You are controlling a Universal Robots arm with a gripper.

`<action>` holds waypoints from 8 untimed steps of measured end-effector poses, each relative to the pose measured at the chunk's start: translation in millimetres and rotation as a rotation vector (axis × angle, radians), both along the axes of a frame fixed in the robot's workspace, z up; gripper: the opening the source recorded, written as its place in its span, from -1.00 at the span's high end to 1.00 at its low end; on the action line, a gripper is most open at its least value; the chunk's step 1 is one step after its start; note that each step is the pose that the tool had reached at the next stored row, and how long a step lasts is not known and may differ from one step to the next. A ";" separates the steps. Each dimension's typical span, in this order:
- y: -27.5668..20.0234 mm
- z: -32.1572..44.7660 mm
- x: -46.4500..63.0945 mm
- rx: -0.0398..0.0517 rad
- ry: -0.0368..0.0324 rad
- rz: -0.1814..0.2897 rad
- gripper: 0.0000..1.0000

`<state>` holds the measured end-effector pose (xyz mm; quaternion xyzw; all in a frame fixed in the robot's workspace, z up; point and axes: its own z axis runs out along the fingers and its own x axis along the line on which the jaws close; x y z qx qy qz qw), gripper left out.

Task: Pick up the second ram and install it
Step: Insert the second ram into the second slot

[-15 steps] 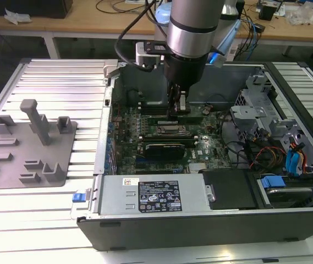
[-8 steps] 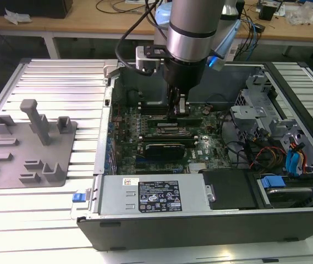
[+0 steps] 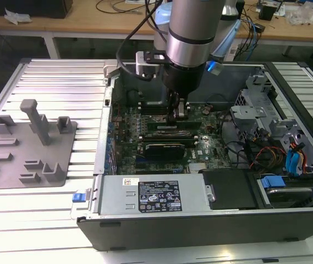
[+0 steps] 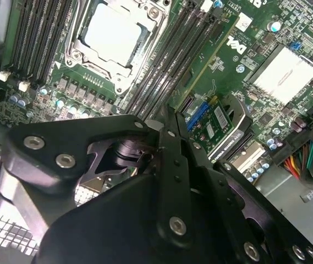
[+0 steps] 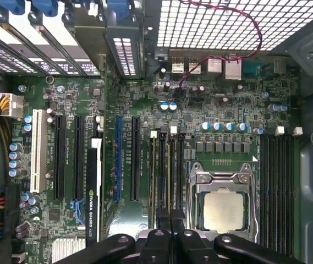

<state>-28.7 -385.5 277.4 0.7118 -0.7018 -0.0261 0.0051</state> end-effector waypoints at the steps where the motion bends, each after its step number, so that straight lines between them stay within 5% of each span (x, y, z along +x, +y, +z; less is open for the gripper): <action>1: 0.0 -0.3 0.0 0.0000 0.0000 0.000 0.82; 8: 0.3 -3.9 -1.1 0.0074 -0.0002 0.000 0.82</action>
